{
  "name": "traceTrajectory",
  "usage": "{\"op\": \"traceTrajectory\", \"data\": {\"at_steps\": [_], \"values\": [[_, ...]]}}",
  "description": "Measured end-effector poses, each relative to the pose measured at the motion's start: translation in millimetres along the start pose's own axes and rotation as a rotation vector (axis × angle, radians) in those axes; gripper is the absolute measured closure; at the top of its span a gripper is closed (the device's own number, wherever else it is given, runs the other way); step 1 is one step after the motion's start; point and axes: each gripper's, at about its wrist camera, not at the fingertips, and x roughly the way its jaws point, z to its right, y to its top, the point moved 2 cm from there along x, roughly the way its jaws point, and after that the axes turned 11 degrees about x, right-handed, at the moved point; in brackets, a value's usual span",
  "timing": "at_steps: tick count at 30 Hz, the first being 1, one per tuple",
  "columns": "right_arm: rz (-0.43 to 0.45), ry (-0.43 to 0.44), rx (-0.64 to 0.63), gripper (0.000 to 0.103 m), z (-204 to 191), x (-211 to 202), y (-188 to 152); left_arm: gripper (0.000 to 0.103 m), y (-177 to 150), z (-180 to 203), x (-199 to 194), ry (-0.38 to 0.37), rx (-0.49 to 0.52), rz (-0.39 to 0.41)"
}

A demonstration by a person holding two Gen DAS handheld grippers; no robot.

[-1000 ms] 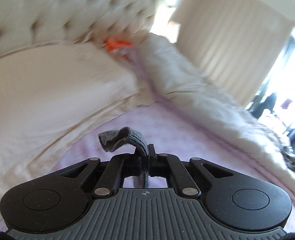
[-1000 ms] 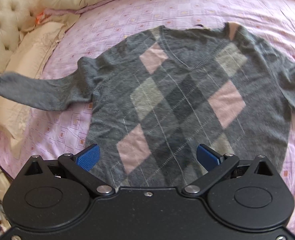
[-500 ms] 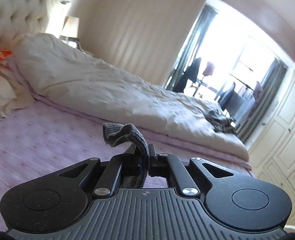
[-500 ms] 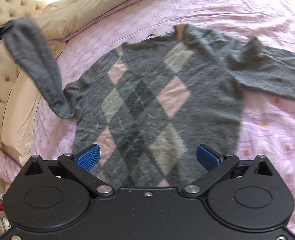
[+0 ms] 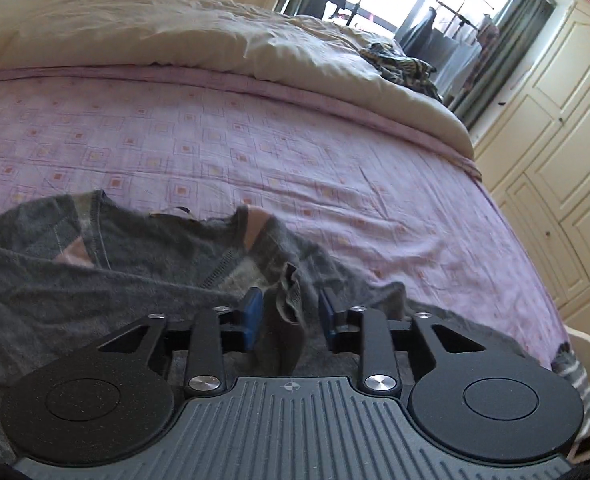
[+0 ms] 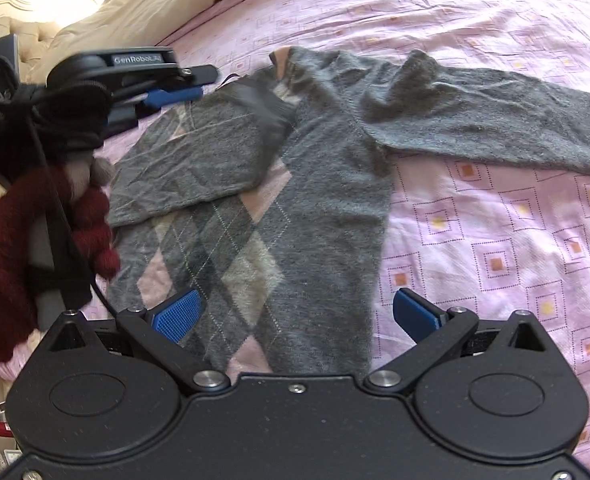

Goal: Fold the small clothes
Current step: 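Lay the sleeve across the sweater body and open the left tool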

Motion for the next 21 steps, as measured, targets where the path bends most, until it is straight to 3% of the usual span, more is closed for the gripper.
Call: {"op": "traceTrajectory", "data": {"at_steps": [7,10,13,17,21], "values": [[0.015,-0.008,-0.006,0.001,-10,16,14,0.054,-18,-5,-43,-0.009,0.143,0.017],[0.047,-0.036,-0.037,0.001,-18,24,26,0.054,-25,-33,-42,0.067,0.149,-0.023],[0.081,-0.088,-0.058,0.001,-29,32,40,0.054,-27,-75,-32,0.190,0.101,-0.094],[0.098,-0.144,-0.004,0.001,-28,40,57,0.055,-29,-122,-20,0.339,0.031,-0.178],[0.117,-0.166,0.026,0.006,-19,42,65,0.055,-46,-162,-12,0.429,-0.034,-0.281]]}}
